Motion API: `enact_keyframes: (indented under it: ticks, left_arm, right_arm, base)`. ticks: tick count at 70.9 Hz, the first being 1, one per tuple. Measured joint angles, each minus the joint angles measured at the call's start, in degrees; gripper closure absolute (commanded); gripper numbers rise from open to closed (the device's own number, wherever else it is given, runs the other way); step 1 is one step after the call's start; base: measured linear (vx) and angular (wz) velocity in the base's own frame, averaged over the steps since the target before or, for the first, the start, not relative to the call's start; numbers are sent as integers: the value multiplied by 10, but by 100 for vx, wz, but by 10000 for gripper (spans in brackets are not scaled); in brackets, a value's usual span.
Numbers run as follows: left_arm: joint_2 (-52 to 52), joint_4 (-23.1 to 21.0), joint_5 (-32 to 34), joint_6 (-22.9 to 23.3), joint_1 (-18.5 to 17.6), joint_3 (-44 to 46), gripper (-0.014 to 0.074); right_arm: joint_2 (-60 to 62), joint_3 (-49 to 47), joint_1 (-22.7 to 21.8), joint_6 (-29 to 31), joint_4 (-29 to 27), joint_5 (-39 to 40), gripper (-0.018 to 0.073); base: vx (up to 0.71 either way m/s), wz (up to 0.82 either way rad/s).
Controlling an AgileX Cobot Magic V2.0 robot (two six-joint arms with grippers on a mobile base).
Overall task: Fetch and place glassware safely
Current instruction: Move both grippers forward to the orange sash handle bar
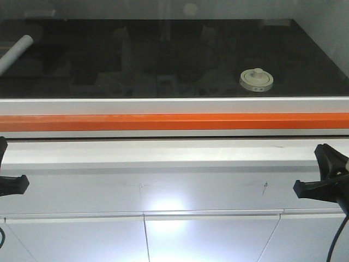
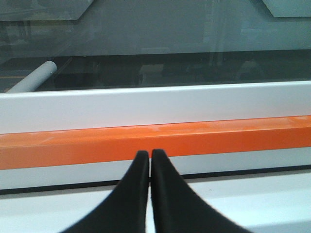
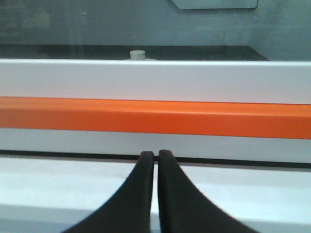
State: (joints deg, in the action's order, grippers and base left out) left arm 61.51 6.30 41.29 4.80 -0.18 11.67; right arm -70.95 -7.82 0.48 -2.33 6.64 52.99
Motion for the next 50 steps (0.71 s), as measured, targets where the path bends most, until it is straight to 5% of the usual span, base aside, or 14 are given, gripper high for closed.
enact_keyframes:
  ticks: [50]
  left_arm:
    - [45, 0, 57, 0, 0, 0, 603]
  right_arm:
    - [-172, -75, 0, 23, 14, 63, 563]
  base:
    - [0, 0]
